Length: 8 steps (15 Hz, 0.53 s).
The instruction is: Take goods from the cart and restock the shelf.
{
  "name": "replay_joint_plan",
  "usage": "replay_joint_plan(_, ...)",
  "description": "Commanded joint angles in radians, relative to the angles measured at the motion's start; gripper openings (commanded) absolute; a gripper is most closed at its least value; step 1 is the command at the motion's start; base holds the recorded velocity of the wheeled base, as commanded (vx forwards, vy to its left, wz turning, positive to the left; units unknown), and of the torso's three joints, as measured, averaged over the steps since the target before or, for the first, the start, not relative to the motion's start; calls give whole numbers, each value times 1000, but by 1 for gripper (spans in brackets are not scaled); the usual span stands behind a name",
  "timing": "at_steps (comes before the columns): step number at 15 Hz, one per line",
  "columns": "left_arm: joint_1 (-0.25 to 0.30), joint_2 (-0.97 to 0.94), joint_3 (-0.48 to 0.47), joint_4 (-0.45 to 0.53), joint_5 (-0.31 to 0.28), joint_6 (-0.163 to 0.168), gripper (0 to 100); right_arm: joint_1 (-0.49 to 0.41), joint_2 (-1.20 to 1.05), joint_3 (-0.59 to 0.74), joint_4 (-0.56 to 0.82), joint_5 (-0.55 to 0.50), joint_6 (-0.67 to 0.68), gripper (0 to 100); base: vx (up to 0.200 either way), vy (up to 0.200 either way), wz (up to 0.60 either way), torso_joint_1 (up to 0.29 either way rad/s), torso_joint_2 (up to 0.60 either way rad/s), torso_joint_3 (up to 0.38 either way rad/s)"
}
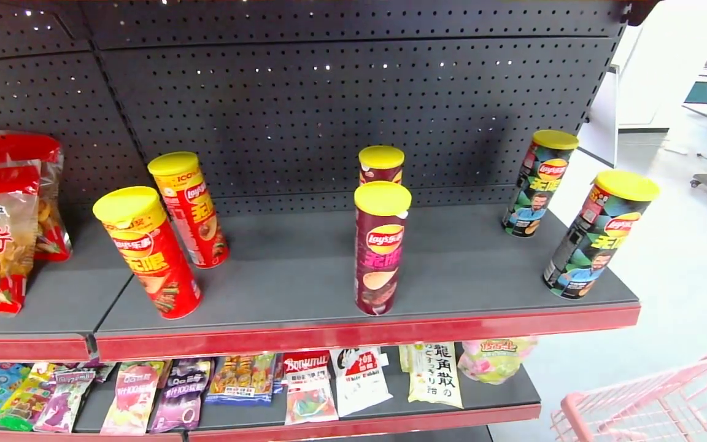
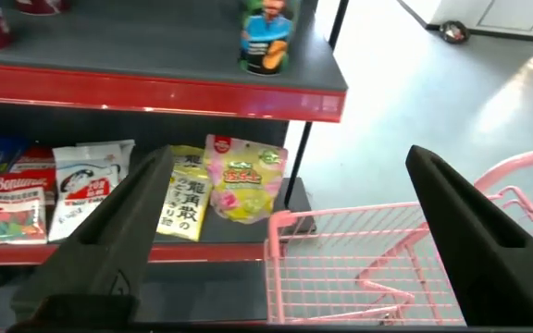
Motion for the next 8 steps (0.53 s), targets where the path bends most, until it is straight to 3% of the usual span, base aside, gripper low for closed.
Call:
replay_joint_plan(1, 0, 2, 0, 0, 1, 0, 100, 0, -1, 0, 1, 1, -1, 100, 0, 0, 0, 0, 0, 0)
replay_joint_plan(8, 0, 2, 0, 0, 1, -2, 100, 0, -1, 0, 1, -4, 4, 100, 0, 0, 0, 0, 0, 0)
